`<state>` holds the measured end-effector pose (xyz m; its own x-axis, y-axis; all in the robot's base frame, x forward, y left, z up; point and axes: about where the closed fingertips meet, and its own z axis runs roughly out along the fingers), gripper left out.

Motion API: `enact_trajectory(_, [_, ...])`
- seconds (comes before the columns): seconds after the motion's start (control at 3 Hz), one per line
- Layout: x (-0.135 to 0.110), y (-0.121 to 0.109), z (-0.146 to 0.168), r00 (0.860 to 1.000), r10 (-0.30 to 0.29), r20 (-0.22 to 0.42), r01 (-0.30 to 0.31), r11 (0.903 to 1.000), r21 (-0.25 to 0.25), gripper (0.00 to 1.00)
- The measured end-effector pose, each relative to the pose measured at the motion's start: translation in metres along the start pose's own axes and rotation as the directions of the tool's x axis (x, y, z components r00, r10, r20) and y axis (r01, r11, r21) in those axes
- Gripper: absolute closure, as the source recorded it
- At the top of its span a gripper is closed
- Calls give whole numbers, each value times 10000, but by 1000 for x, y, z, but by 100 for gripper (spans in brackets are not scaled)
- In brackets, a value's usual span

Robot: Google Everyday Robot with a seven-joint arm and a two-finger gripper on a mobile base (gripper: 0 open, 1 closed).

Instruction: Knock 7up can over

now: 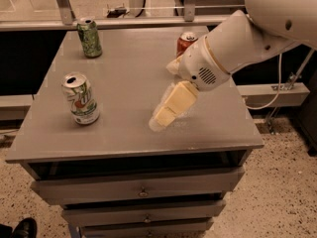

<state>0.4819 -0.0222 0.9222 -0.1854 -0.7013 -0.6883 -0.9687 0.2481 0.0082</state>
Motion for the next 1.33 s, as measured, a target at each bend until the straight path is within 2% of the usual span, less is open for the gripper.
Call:
enact_trajectory(0.33, [0,0,0,10000,-8,-15,8,10000,1,0])
enact_trajectory(0.67, [-14,-1,12,9961,-106,872,114,9999,-83,0])
enact_trajectory(1.0, [-64,-5,59,9595,-473,2778,661,9961,-587,0])
enact_trajectory(1.33, [-91,-6,89,9248,-514,3771,921,9916,-908,0])
